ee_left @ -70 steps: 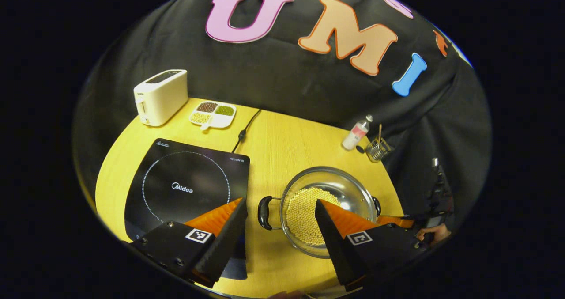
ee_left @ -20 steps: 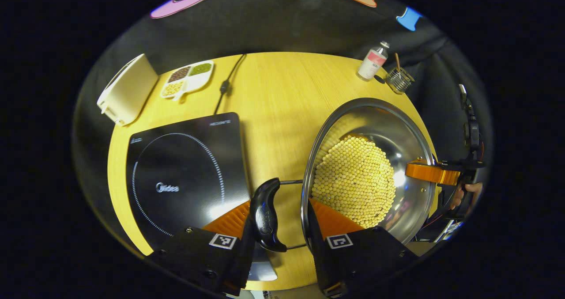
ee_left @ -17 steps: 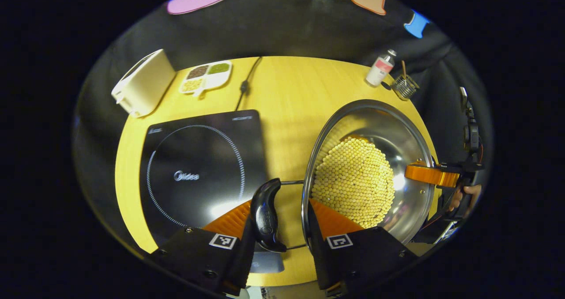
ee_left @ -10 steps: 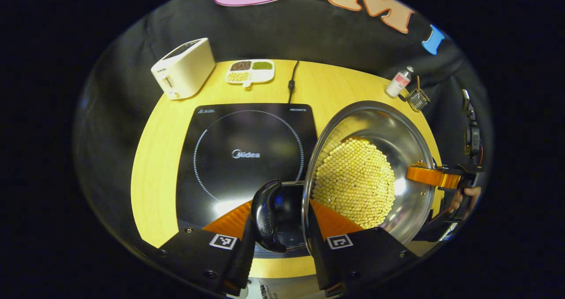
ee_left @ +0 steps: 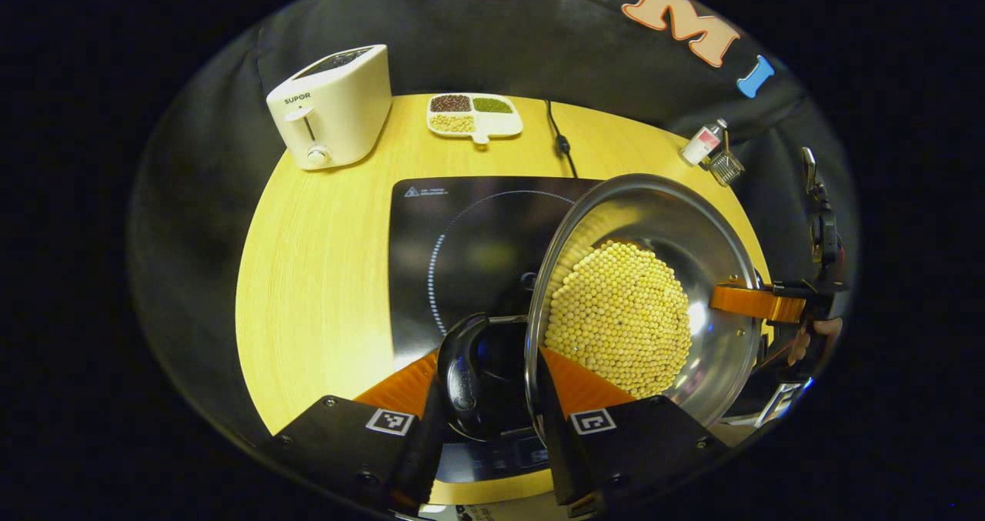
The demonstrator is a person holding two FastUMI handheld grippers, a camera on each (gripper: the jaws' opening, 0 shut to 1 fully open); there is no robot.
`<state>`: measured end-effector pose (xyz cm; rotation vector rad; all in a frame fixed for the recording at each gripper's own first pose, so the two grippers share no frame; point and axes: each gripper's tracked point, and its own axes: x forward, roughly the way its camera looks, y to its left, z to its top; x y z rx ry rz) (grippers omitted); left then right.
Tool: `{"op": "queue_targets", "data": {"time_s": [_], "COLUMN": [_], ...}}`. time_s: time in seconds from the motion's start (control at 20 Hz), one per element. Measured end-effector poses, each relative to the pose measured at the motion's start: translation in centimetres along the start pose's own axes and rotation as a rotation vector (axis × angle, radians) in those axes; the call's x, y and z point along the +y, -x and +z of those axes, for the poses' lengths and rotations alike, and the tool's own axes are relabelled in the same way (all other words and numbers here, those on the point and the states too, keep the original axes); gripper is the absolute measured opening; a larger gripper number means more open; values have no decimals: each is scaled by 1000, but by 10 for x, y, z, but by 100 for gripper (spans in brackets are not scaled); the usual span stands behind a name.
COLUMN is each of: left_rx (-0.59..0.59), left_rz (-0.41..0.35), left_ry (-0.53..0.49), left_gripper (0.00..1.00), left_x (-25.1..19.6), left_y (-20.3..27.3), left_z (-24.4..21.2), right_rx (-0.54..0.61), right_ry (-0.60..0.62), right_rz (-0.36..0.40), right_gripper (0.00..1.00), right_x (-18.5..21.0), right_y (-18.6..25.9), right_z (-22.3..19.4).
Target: First push the handle of the pot to place it horizontally, then grasp the pot with both hands and set it on the induction cooktop.
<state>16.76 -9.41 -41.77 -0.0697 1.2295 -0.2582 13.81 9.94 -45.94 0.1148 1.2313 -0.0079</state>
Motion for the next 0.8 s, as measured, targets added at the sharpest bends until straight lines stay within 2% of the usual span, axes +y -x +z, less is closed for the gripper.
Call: {"op": "queue_targets", "data": {"time_s": [0.3, 0.45, 0.65, 0.7, 0.75, 0.8], "left_rx": [-54, -85, -114, -80, -21, -26], "left_rz": [3, 19, 30, 25, 24, 24], "left_ry": [-105, -131, -127, -102, -64, -35], "left_gripper": [59, 59, 64, 67, 70, 77], "left_x": [-11, -14, -20, -20, -23, -26], "left_y": [0, -3, 7, 4, 3, -2], "left_z": [13, 15, 7, -6, -20, -20], "right_rx": [5, -2, -21, -30, -34, -58], "right_ry": [-46, -74, -69, -76, -81, -85], "right_rz": [-22, -16, -15, -20, -40, -58], "right_gripper": [52, 52, 52, 62, 58, 66], "right_x": [37, 46, 53, 54, 50, 47], "right_y": [-21, -27, -36, -35, -36, -37], "right_z": [14, 22, 32, 34, 35, 39]}}
